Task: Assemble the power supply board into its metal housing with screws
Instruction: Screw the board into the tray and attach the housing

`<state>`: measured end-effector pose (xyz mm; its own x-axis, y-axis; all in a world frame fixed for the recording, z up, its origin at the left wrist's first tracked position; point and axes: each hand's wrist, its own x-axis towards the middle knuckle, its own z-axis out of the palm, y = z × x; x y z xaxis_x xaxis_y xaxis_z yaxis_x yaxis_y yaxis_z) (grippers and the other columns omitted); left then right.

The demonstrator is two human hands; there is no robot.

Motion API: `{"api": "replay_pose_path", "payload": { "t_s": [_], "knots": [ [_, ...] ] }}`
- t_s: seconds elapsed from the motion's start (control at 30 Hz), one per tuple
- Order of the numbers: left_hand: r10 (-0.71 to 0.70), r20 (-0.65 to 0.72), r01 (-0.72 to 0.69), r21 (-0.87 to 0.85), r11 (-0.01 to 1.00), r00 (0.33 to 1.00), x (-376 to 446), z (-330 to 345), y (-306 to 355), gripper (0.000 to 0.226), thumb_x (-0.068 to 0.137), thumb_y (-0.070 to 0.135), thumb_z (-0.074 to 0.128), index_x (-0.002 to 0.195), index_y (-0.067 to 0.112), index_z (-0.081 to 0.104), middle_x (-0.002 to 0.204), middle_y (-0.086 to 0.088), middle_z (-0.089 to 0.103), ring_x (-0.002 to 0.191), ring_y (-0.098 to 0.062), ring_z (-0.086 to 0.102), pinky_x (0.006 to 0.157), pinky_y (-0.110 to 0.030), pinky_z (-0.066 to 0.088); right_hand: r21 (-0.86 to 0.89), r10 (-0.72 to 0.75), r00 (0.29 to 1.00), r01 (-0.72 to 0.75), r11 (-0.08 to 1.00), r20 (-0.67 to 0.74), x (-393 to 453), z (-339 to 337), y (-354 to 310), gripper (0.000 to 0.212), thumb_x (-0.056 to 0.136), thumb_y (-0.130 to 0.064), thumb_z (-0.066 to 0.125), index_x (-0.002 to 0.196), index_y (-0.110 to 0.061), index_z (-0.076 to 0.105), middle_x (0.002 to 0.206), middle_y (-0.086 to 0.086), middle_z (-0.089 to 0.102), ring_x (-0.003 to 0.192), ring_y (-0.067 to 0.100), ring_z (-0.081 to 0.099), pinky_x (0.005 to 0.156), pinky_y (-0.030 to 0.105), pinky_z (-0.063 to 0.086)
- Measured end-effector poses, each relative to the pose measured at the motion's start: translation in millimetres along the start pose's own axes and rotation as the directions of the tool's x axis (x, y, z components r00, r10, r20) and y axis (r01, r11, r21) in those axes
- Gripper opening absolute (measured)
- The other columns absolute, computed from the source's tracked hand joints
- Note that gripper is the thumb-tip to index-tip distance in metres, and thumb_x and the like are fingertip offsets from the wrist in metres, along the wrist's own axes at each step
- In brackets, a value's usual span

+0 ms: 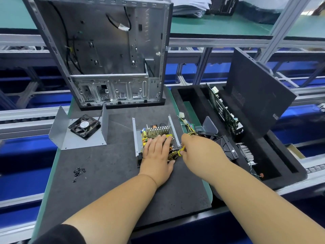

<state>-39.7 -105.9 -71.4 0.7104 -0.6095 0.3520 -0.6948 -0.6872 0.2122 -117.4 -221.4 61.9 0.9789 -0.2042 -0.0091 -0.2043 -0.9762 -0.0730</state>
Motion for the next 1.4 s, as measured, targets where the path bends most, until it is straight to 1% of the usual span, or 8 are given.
{"api": "replay_pose_path", "payload": {
  "t_s": [0.2, 0.4, 0.53, 0.73, 0.9, 0.97, 1.2, 1.4],
  "knots": [
    [-0.025, 0.174, 0.011, 0.081, 0.997, 0.984, 0, -16, 5, 0.089, 0.086, 0.055, 0.051, 0.156, 0.021, 0.008, 0.159, 0.001, 0.015, 0.144, -0.019, 0.003, 0.111, -0.032, -0.027, 0.138, 0.039, 0.997, -0.029, 0.990, -0.071, -6, -24, 23, 0.009, 0.092, -0.033, 0.049, 0.097, -0.025, 0.051, 0.088, -0.007, 0.066, 0.080, 0.021, 0.060, 0.062, 0.031, 0.047],
    [-0.075, 0.216, 0.077, 0.000, 0.997, 0.974, 20, -37, 13, 0.072, 0.088, 0.051, 0.053, 0.149, 0.023, 0.027, 0.151, 0.005, 0.028, 0.140, -0.017, 0.023, 0.118, -0.033, 0.014, 0.439, 0.160, 0.984, -0.111, 0.891, -0.075, -1, -41, 43, 0.003, 0.092, -0.032, 0.052, 0.094, -0.031, 0.050, 0.088, -0.015, 0.069, 0.076, 0.009, 0.058, 0.067, 0.032, 0.049],
    [-0.158, 0.181, 0.168, -0.037, 0.985, 0.971, 37, -56, 14, 0.063, 0.090, 0.043, 0.055, 0.145, 0.020, 0.034, 0.148, 0.004, 0.033, 0.138, -0.019, 0.029, 0.115, -0.031, 0.021, 0.675, 0.255, 0.965, -0.152, 0.722, -0.055, 3, -40, 49, 0.007, 0.090, -0.026, 0.053, 0.090, -0.033, 0.055, 0.078, -0.028, 0.067, 0.059, 0.001, 0.053, 0.053, 0.028, 0.039],
    [-0.290, 0.037, 0.292, -0.050, 0.955, 0.956, 29, -98, -8, 0.049, 0.094, 0.037, 0.054, 0.140, 0.023, 0.045, 0.136, 0.005, 0.048, 0.127, -0.018, 0.044, 0.109, -0.033, 0.033, 0.894, 0.279, 0.958, -0.182, 0.409, 0.067, 15, -34, 43, 0.014, 0.092, -0.022, 0.055, 0.087, -0.030, 0.066, 0.070, -0.008, 0.069, 0.055, 0.003, 0.053, 0.045, 0.018, 0.038],
    [-0.543, 0.018, 0.537, -0.177, 0.825, 0.840, -7, -133, -46, 0.007, 0.091, 0.026, 0.063, 0.091, 0.033, 0.062, 0.095, 0.011, 0.062, 0.091, -0.015, 0.061, 0.082, -0.032, 0.050, 0.939, 0.219, 0.971, -0.159, 0.305, 0.093, 27, -27, 20, 0.020, 0.093, -0.021, 0.056, 0.084, -0.023, 0.073, 0.078, -0.005, 0.073, 0.060, 0.005, 0.054, 0.061, 0.028, 0.039],
    [-0.654, 0.038, 0.647, -0.196, 0.737, 0.756, -24, -139, -67, 0.015, 0.088, 0.026, 0.066, 0.075, 0.033, 0.060, 0.080, 0.012, 0.064, 0.078, -0.012, 0.062, 0.072, -0.029, 0.050, 0.953, 0.203, 0.971, -0.173, 0.247, 0.124, 33, -22, 6, 0.017, 0.093, -0.022, 0.057, 0.087, -0.023, 0.072, 0.073, -0.008, 0.074, 0.050, 0.001, 0.048, 0.057, 0.026, 0.038],
    [-0.833, 0.090, 0.800, -0.350, 0.486, 0.546, -63, -145, -141, 0.017, 0.078, 0.027, 0.076, 0.068, 0.031, 0.063, 0.065, 0.009, 0.062, 0.063, -0.008, 0.058, 0.056, -0.024, 0.042, 0.945, 0.133, 0.976, -0.202, 0.258, 0.172, 56, -5, -43, 0.016, 0.089, -0.026, 0.056, 0.092, -0.027, 0.072, 0.076, -0.007, 0.074, 0.047, 0.006, 0.042, 0.051, 0.025, 0.035],
    [-0.850, 0.105, 0.795, -0.426, 0.431, 0.517, -74, -137, -181, 0.017, 0.080, 0.033, 0.074, 0.069, 0.030, 0.063, 0.068, 0.008, 0.060, 0.061, -0.006, 0.054, 0.053, -0.024, 0.038, 0.938, 0.106, 0.979, -0.200, 0.284, 0.177, 73, -1, -80, 0.019, 0.087, -0.027, 0.057, 0.088, -0.035, 0.074, 0.076, -0.006, 0.073, 0.049, 0.011, 0.037, 0.045, 0.023, 0.031]
  ]
}}
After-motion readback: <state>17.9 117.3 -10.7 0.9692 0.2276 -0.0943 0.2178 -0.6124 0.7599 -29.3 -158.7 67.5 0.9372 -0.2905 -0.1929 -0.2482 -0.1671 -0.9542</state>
